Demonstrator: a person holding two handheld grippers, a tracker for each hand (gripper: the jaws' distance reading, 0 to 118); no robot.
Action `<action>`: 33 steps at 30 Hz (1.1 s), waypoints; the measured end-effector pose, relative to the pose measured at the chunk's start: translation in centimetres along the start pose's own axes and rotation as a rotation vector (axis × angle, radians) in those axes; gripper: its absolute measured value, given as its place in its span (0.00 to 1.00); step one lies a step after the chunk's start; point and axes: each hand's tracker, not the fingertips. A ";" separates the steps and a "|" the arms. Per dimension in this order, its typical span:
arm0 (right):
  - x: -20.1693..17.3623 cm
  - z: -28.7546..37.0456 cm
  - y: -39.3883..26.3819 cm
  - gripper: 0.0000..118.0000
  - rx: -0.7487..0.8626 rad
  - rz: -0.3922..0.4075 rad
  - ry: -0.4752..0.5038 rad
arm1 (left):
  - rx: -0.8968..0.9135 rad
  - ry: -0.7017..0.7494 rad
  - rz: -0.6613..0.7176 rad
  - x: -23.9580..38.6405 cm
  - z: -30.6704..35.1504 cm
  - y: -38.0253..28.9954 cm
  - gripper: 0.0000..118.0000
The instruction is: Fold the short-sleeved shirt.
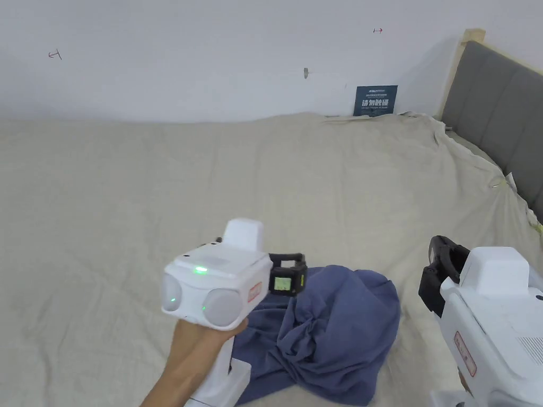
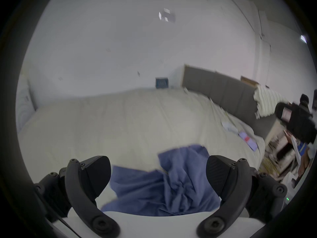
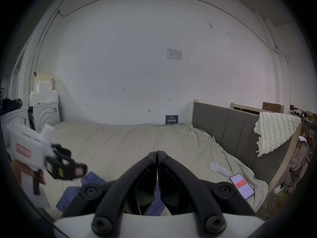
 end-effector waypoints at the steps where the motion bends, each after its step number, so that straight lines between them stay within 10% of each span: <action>1: -0.1 0.0 0.1 0.01 0.003 0.002 0.001 | 0.056 0.033 0.012 -0.6 1.2 0.1 0.97; 14: -1.2 0.3 -0.2 0.01 0.018 0.011 0.011 | 0.308 0.339 -0.061 -6.7 6.2 -4.2 0.93; 17: -1.4 0.2 -0.3 0.01 0.014 0.009 0.014 | 0.329 0.345 -0.075 -6.8 6.5 -5.2 0.71; 22: -1.8 0.1 -0.6 0.01 0.007 0.012 0.017 | 0.335 0.358 -0.098 -6.4 6.3 -6.2 0.01; 33: -2.0 -0.1 -0.8 0.01 -0.001 0.013 0.024 | 0.236 0.328 -0.092 -6.6 5.6 -6.0 0.00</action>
